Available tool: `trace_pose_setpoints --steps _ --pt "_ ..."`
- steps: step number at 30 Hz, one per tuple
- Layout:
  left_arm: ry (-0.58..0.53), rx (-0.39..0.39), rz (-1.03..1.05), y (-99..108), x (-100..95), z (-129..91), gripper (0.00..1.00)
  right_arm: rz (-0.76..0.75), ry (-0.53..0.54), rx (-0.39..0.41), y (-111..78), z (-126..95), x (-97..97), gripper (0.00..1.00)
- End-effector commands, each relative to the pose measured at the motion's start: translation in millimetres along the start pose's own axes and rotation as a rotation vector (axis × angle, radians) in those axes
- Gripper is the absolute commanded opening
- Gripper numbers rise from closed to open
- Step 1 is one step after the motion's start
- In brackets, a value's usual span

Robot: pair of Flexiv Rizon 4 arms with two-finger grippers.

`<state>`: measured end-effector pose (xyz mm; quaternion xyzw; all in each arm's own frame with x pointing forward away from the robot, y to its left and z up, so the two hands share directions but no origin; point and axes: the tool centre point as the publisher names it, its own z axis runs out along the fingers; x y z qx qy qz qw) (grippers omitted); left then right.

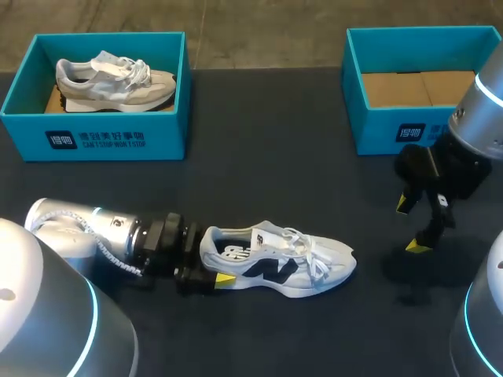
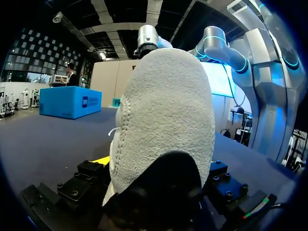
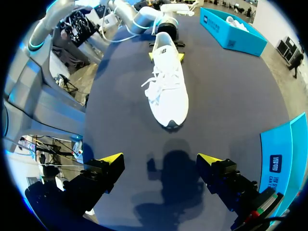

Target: Take the shoe out of the shoebox, open the shoe tongue, remove and reinsert the insole, then place the shoe into the shoebox

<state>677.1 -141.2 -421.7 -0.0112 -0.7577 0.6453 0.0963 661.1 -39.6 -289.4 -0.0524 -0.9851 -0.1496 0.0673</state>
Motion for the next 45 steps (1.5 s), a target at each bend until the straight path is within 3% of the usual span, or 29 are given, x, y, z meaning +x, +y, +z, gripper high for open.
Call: trace_pose_setpoints --steps 1,6,18,22,26,32,36,45 --pt "-0.001 -0.002 -0.001 0.7 0.0 -0.6 0.00 0.001 0.000 0.002 0.1 0.8 0.0 1.00" --pt "-0.001 -0.002 -0.001 0.7 0.0 -0.6 0.00 0.005 0.011 0.015 6.8 -4.5 -7.3 1.00" --pt "-0.001 -0.002 -0.001 0.7 0.0 -0.6 0.00 -0.014 0.039 0.098 52.4 6.4 -12.5 1.00" --pt "-0.001 -0.002 -0.001 0.7 0.0 -0.6 0.00 0.086 0.011 0.108 55.2 8.5 -12.7 1.00" --pt "-0.001 -0.002 -0.001 0.7 0.0 -0.6 0.00 0.402 -0.018 0.112 53.6 7.6 -14.9 1.00" --pt "-0.001 -0.002 -0.001 0.7 0.0 -0.6 0.00 0.695 -0.139 0.018 52.7 9.2 -9.5 1.00" --pt "-0.001 -0.002 -0.001 0.7 0.0 -0.6 0.00 0.620 -0.196 -0.050 58.5 9.3 -5.7 1.00" --pt "-0.001 -0.002 -0.001 0.7 0.0 -0.6 0.00 0.620 -0.196 -0.050 58.5 9.3 -5.7 1.00"
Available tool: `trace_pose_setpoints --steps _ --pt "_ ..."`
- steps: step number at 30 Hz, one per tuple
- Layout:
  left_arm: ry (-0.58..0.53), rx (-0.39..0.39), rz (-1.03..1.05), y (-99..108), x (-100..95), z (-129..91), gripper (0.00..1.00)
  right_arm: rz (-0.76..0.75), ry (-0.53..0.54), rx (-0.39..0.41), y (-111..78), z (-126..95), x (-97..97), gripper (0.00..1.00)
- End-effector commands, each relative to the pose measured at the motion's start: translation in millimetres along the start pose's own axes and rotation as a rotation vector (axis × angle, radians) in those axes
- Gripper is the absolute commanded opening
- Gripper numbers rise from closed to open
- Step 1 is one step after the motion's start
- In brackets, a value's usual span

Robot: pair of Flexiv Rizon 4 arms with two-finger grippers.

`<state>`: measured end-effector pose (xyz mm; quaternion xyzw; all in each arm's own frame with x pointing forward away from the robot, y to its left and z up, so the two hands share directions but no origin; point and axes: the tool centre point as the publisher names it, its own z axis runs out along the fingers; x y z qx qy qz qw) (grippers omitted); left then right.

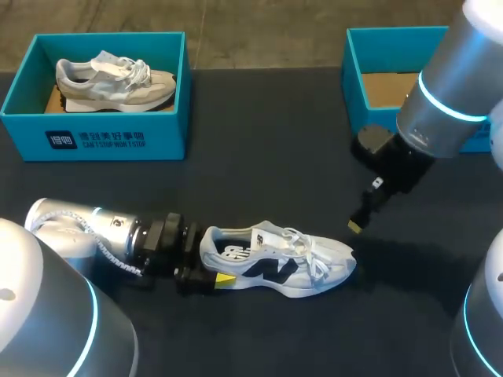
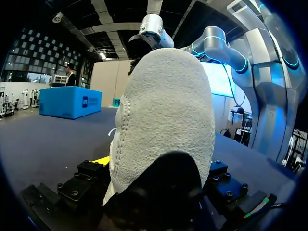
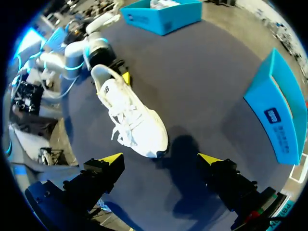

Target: Take the shoe out of the shoebox, open the shoe tongue, remove and reinsert the insole, then place the shoe into the shoebox

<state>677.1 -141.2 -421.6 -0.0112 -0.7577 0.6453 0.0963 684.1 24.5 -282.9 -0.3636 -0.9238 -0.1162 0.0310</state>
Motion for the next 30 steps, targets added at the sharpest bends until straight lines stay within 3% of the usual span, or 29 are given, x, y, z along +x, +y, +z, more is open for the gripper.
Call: trace_pose_setpoints --steps 1,7,10,18,30 --pt "-0.001 -0.002 -0.001 0.7 0.0 -0.6 0.00 0.001 -0.016 -0.059 -11.9 -2.5 4.3 1.00" --pt "-0.001 -0.002 -0.001 0.7 0.0 -0.6 0.00 0.001 -0.016 -0.059 -11.9 -2.5 4.3 1.00" --pt "-0.001 -0.002 -0.001 0.7 0.0 -0.6 0.00 0.079 -0.040 -0.085 -11.4 -3.4 4.4 1.00" --pt "-0.001 -0.002 -0.001 0.7 0.0 -0.6 0.00 0.214 -0.144 -0.071 0.9 -1.1 25.8 1.00" --pt "-0.001 -0.002 -0.001 0.7 0.0 -0.6 0.00 0.313 -0.200 -0.057 12.0 1.2 43.6 1.00"
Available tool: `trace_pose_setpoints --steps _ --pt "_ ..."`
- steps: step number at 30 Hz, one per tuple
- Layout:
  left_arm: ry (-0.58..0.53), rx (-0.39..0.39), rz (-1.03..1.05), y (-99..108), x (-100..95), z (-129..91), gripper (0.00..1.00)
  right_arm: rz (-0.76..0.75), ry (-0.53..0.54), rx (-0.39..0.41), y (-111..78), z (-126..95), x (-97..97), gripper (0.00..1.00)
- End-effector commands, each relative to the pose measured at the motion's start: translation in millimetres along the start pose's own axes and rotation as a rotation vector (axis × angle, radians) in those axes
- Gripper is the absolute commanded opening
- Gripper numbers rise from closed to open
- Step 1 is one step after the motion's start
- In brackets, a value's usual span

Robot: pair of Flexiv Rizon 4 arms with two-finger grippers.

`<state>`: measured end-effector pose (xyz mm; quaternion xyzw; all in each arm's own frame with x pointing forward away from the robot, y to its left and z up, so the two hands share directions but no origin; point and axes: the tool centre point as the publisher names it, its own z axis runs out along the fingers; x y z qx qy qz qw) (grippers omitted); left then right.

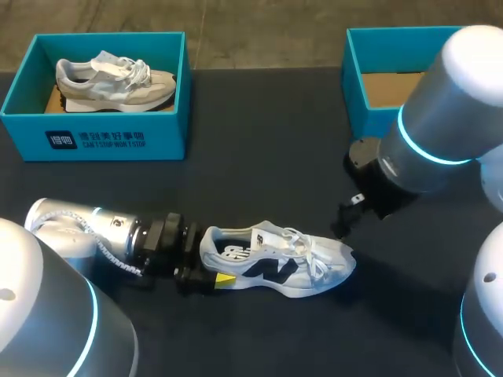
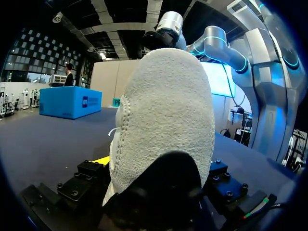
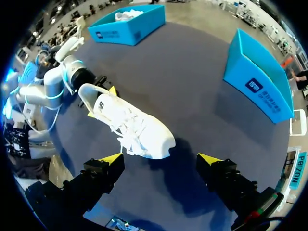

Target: Take the shoe out of the shoebox, open the shoe tongue, remove and reinsert the insole, then place the shoe into the shoebox

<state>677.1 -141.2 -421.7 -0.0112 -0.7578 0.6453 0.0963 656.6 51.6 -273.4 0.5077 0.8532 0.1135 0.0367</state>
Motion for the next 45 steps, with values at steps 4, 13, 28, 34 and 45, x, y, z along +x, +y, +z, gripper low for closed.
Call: trace_pose_setpoints --steps 4,13,28,34,45 --pt "-0.001 -0.002 -0.001 0.7 0.0 -0.6 0.00 0.063 -0.084 0.028 10.9 4.5 10.1 1.00" --pt "-0.001 -0.002 -0.001 0.7 0.0 -0.6 0.00 0.173 -0.144 0.042 16.7 9.5 18.6 1.00" --pt "-0.001 -0.002 -0.001 0.7 0.0 -0.6 0.00 0.350 -0.200 0.082 28.0 8.8 43.5 1.00" --pt "-0.001 -0.002 -0.001 0.7 0.0 -0.6 0.00 0.367 -0.172 0.084 24.5 9.3 45.4 1.00" --pt "-0.001 -0.002 -0.001 0.7 0.0 -0.6 0.00 0.367 -0.172 0.084 24.5 9.3 45.4 1.00"
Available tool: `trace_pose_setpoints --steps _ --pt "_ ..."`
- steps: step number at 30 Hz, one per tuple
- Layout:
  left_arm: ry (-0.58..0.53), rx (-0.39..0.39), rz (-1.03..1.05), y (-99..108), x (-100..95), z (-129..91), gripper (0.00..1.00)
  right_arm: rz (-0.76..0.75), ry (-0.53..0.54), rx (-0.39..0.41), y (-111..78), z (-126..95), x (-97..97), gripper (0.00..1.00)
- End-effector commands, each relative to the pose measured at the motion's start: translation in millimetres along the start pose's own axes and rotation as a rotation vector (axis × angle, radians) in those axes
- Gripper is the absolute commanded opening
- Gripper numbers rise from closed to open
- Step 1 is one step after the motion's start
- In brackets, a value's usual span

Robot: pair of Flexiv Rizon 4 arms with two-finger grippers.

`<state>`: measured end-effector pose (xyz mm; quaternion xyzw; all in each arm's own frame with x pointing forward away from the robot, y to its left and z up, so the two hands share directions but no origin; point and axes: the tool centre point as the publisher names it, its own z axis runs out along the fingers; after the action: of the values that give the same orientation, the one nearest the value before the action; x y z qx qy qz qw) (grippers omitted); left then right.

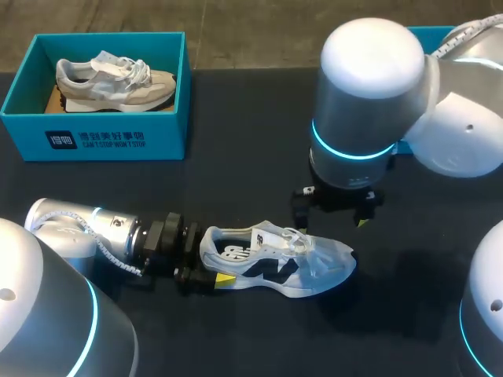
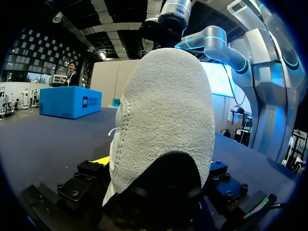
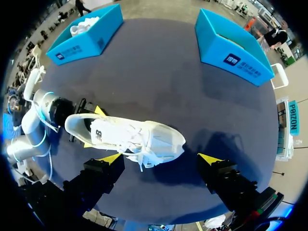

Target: Take the shoe out of the shoebox, open the shoe tongue, remove and reinsert the insole, then place the shoe into the shoebox

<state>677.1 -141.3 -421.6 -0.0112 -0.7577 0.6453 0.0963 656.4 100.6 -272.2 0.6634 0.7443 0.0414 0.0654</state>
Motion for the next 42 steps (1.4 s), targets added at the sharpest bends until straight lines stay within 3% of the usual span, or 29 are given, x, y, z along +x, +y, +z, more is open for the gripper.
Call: trace_pose_setpoints --steps 1,16,42 --pt "-0.001 -0.002 -0.001 0.8 0.0 -0.7 0.00 0.000 -0.006 0.002 1.1 2.2 3.4 1.00" --pt "-0.001 -0.002 -0.001 0.8 0.0 -0.7 0.00 0.095 -0.092 -0.030 -4.9 -2.0 31.5 1.00" --pt "-0.001 -0.002 -0.001 0.8 0.0 -0.7 0.00 0.206 -0.233 -0.027 -5.9 11.1 56.1 1.00"
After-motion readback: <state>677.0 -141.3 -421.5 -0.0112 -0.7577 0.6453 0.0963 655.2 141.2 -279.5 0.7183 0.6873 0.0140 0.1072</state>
